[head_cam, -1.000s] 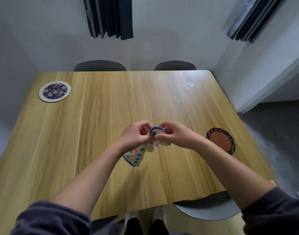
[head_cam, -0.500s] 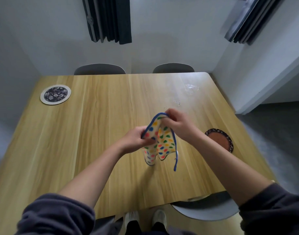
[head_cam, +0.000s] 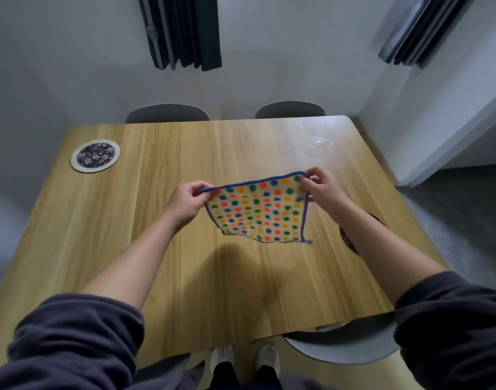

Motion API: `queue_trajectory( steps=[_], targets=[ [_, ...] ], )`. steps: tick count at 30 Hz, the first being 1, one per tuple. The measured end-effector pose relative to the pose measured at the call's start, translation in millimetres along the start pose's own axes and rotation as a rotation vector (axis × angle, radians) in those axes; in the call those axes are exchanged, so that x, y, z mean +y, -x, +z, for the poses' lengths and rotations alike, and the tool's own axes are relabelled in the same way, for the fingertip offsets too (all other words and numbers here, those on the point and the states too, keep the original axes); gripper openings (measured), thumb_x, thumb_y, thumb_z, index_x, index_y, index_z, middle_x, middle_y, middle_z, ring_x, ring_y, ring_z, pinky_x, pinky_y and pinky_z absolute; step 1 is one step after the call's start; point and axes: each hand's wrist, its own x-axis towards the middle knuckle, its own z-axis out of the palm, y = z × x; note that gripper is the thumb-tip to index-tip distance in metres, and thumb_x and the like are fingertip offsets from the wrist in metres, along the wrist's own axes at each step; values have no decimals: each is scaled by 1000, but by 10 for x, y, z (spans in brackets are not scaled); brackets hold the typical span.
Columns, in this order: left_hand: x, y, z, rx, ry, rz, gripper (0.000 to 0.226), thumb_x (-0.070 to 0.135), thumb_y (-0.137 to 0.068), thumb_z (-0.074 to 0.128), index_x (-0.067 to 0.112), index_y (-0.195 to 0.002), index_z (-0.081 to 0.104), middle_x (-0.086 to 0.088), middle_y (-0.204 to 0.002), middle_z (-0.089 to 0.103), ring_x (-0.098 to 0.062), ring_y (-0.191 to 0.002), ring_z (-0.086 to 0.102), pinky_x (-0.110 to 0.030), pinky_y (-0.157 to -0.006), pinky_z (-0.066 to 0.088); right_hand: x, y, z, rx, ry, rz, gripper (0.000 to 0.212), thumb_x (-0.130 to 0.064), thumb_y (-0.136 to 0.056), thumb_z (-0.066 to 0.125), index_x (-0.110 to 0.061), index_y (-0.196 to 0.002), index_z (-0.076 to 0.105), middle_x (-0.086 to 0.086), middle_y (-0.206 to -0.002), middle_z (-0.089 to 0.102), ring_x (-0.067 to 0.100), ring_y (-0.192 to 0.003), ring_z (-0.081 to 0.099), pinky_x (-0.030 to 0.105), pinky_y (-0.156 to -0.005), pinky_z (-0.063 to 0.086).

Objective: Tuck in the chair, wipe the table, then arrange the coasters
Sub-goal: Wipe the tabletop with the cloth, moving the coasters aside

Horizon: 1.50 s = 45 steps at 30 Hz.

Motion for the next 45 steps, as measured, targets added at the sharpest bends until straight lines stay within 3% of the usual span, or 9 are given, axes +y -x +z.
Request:
queue_trajectory(
  steps=[9, 15, 20, 27, 29, 32, 37, 40, 45],
  targets=[
    [194, 151, -168, 34, 10, 109, 7, 5, -91, 61, 3, -94, 66, -3, -85, 68, 0, -75, 62, -14, -74, 49, 38, 89, -105, -109, -127, -132, 16, -12, -95, 60, -17, -80, 61, -8, -74, 65, 10, -74, 64, 26, -70, 55],
    [-596, 742, -22, -209, -78, -160, 8, 1, -88, 63, 7, -86, 69, -4, -82, 69, -13, -79, 61, -19, -74, 48, 808, 514, 140, -426, 159, -5, 8, -7, -89, 66, -5, -82, 65, -1, -76, 66, 12, -72, 59, 35, -71, 47],
    [-1177, 1099, 140, -334, -204, -363, 5, 9, -89, 65, 7, -86, 69, -11, -83, 71, -12, -71, 61, -22, -65, 49, 1253, 778, 386, -661, 376, 200, 20, -22, -90, 64, -6, -104, 67, 7, -104, 70, 22, -96, 67, 40, -85, 54],
    [-1304, 649, 371, -83, -177, -398, 20, 9, -93, 55, 19, -77, 60, -3, -81, 64, -18, -78, 55, -35, -74, 46, 1382, 515, 567, -350, 139, 309, 9, -18, -98, 54, -15, -89, 57, 4, -103, 66, 11, -88, 65, 33, -76, 59],
    [-1299, 432, 457, -27, -191, -391, 19, 8, -94, 52, 17, -80, 60, -6, -84, 64, -21, -80, 55, -37, -75, 45, 1443, 370, 625, -244, 102, 359, 13, -17, -99, 50, -13, -87, 51, 12, -101, 61, 20, -88, 63, 45, -82, 58],
    [-1342, 177, 555, -5, -362, -389, 13, 13, -93, 52, 16, -89, 64, -9, -92, 68, -27, -88, 60, -34, -76, 44, 1558, 206, 720, -175, 245, 388, 13, -22, -100, 48, -10, -95, 52, 14, -103, 61, 33, -100, 62, 55, -87, 53],
    [-1406, 61, 618, 2, -543, -467, 28, 20, -91, 54, 20, -118, 60, 0, -102, 67, -21, -92, 59, -28, -74, 42, 1602, 41, 791, -160, 474, 406, 14, -25, -97, 53, -16, -107, 54, 5, -107, 62, 24, -90, 63, 42, -76, 56],
    [-1374, 275, 545, 153, -592, -514, 40, 21, -86, 57, 20, -126, 53, 0, -109, 60, -23, -98, 58, -32, -80, 46, 1500, -9, 828, -151, 857, 209, 31, -23, -93, 54, -22, -124, 51, 1, -118, 56, 23, -103, 57, 31, -70, 40],
    [-1415, 875, 543, 85, -719, -674, 21, 44, -84, 58, 24, -87, 58, 3, -94, 62, -20, -84, 59, -29, -66, 46, 1192, -151, 1300, -389, 892, -94, 36, -21, -94, 55, -20, -129, 51, 2, -126, 52, 23, -116, 51, 36, -85, 47]
  ],
)
